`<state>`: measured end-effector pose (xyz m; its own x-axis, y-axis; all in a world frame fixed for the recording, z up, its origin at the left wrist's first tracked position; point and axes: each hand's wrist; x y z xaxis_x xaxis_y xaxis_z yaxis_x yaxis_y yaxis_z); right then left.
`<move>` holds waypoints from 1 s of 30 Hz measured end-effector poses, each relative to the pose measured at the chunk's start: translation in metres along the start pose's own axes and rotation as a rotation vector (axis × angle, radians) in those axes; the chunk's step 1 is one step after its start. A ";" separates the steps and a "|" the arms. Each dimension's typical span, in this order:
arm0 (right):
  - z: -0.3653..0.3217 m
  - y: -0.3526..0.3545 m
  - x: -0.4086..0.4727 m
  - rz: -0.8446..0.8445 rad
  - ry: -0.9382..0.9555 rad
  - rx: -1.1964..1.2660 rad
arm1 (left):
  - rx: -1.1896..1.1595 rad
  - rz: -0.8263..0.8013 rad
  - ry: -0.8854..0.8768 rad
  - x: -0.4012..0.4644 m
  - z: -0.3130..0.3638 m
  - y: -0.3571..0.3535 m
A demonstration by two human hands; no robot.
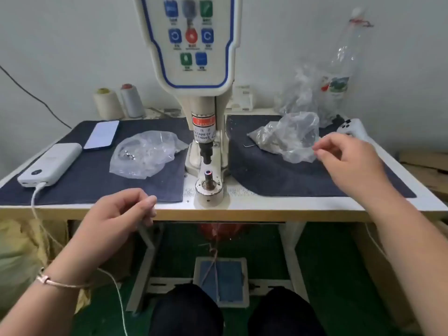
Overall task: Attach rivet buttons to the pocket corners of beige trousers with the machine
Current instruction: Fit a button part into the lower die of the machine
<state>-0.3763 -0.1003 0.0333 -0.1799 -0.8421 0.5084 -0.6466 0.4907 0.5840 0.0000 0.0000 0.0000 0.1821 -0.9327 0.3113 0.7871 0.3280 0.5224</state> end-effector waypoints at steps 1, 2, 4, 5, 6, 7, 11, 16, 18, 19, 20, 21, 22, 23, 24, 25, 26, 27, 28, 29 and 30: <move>0.003 -0.012 0.010 0.062 0.033 -0.084 | -0.023 0.031 0.005 0.002 0.000 -0.003; 0.001 -0.021 0.019 0.074 0.022 -0.183 | -0.040 0.065 0.018 0.006 0.001 -0.004; 0.001 -0.046 0.037 -0.024 -0.048 -0.376 | -0.054 0.079 0.018 0.010 0.001 -0.009; 0.005 -0.058 0.045 -0.068 -0.071 -0.447 | -0.059 0.072 0.022 0.013 0.001 -0.011; 0.005 -0.065 0.050 -0.107 -0.093 -0.512 | -0.052 0.069 0.032 0.015 0.000 -0.012; 0.007 -0.072 0.056 -0.140 -0.110 -0.568 | -0.048 0.067 0.034 0.017 0.000 -0.013; 0.013 -0.086 0.076 -0.218 -0.029 -0.514 | -0.070 0.085 0.062 0.017 -0.001 -0.018; 0.025 -0.098 0.095 -0.389 0.122 -0.472 | -0.084 0.090 0.102 0.015 0.002 -0.025; 0.026 -0.102 0.099 -0.419 0.139 -0.498 | -0.102 0.099 0.121 0.014 0.004 -0.026; 0.027 -0.105 0.100 -0.423 0.147 -0.521 | -0.106 0.103 0.127 0.013 0.004 -0.026; 0.027 -0.108 0.102 -0.418 0.156 -0.548 | -0.100 0.107 0.131 0.012 0.004 -0.025; 0.028 -0.111 0.103 -0.403 0.161 -0.570 | -0.087 0.111 0.132 0.012 0.004 -0.024; 0.027 -0.114 0.105 -0.392 0.152 -0.591 | -0.072 0.114 0.133 0.011 0.003 -0.023; 0.026 -0.118 0.108 -0.381 0.127 -0.606 | -0.064 0.117 0.136 0.011 0.003 -0.023; 0.022 -0.121 0.111 -0.409 0.081 -0.647 | -0.063 0.118 0.143 0.010 0.002 -0.022; 0.017 -0.125 0.115 -0.470 0.028 -0.715 | -0.066 0.120 0.147 0.010 0.001 -0.022; 0.011 -0.128 0.122 -0.548 -0.021 -0.787 | -0.066 0.122 0.151 0.010 0.000 -0.022; 0.009 -0.131 0.129 -0.619 -0.067 -0.841 | -0.063 0.123 0.152 0.010 -0.002 -0.022; 0.010 -0.136 0.133 -0.658 -0.092 -0.857 | -0.058 0.125 0.154 0.009 -0.002 -0.022; 0.015 -0.140 0.138 -0.683 -0.101 -0.860 | -0.057 0.127 0.159 0.009 -0.004 -0.023; 0.020 -0.143 0.142 -0.700 -0.099 -0.872 | -0.060 0.127 0.165 0.008 -0.004 -0.023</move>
<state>-0.3243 -0.2947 0.0097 -0.0637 -0.9887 -0.1357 0.1042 -0.1418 0.9844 -0.0140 -0.0161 -0.0128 0.3722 -0.8979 0.2350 0.7844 0.4397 0.4376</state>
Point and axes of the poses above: each hand's wrist, its own x-axis towards the middle knuckle, its own y-axis out of the back of the hand, z = x × y, and after that the axes turned 12 degrees about z, right-handed
